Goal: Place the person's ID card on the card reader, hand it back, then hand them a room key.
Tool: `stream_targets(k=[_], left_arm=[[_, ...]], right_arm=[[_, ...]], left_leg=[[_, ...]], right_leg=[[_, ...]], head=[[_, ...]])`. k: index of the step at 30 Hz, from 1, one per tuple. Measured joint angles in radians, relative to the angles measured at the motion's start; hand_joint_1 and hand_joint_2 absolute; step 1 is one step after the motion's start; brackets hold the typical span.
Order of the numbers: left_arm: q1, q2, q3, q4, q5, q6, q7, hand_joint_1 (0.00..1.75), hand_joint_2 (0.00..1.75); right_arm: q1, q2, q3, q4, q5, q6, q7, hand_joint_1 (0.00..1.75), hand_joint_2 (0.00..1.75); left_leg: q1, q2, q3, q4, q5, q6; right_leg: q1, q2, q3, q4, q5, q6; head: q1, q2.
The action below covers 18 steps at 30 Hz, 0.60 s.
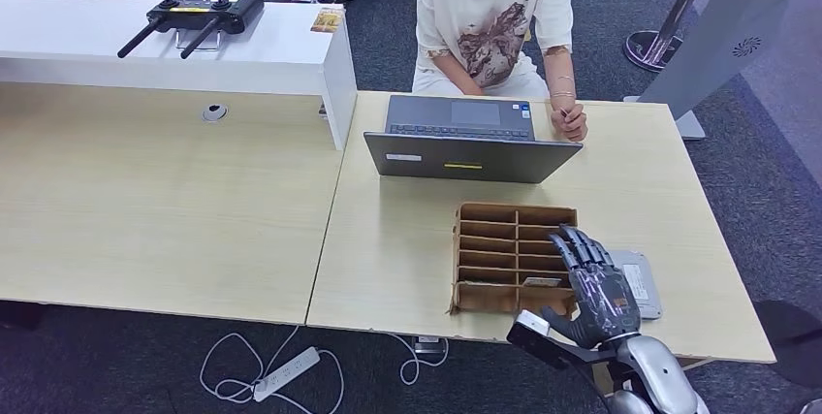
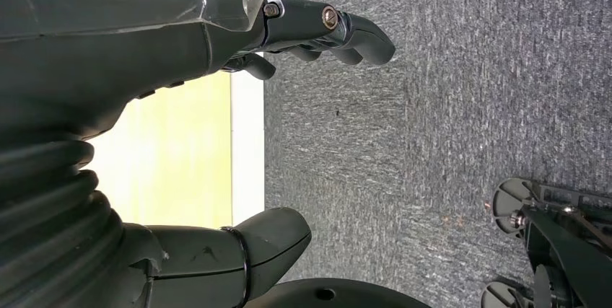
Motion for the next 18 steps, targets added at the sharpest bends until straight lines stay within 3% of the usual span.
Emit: stream_targets(k=[18], left_arm=[[0.000, 0.000, 0.000, 0.000, 0.002, 0.000, -0.002, 0.00, 1.75]], right_arm=[[-0.014, 0.000, 0.012, 0.018, 0.000, -0.002, 0.003, 0.10, 1.75]], left_leg=[[0.000, 0.000, 0.000, 0.000, 0.000, 0.000]], right_leg=[[0.000, 0.000, 0.000, 0.000, 0.000, 0.000]], head=[[0.000, 0.000]])
